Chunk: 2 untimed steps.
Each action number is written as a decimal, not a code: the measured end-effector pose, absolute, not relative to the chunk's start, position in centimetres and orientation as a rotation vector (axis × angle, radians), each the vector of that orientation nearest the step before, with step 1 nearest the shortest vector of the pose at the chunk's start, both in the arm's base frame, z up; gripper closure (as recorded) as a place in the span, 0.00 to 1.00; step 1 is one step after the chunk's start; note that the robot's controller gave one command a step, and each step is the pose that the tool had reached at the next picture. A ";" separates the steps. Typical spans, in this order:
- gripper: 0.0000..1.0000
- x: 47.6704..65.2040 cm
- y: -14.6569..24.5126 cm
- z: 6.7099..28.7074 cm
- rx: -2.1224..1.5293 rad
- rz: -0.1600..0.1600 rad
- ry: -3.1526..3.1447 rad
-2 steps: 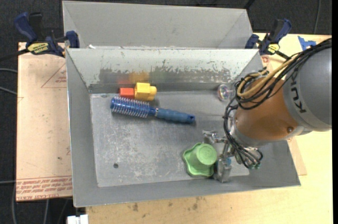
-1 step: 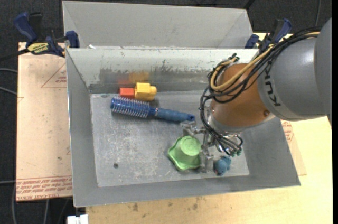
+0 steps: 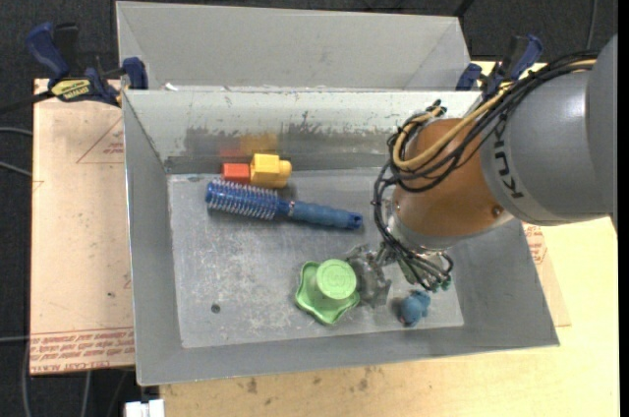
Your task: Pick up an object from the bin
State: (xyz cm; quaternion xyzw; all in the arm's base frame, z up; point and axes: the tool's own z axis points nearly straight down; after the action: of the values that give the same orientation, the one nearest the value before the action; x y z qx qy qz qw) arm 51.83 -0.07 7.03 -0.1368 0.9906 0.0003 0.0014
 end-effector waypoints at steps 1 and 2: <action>0.00 51.8 -0.1 7.0 -0.430 0.001 3.110; 0.00 51.1 -9.8 7.3 -0.651 -0.005 3.071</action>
Offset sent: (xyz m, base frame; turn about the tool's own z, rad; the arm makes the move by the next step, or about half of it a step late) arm 0.0000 0.0000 0.0000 0.0000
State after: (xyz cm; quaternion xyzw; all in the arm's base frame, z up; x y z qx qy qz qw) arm 51.14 -9.77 7.25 -0.2075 0.9782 -0.0015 0.0010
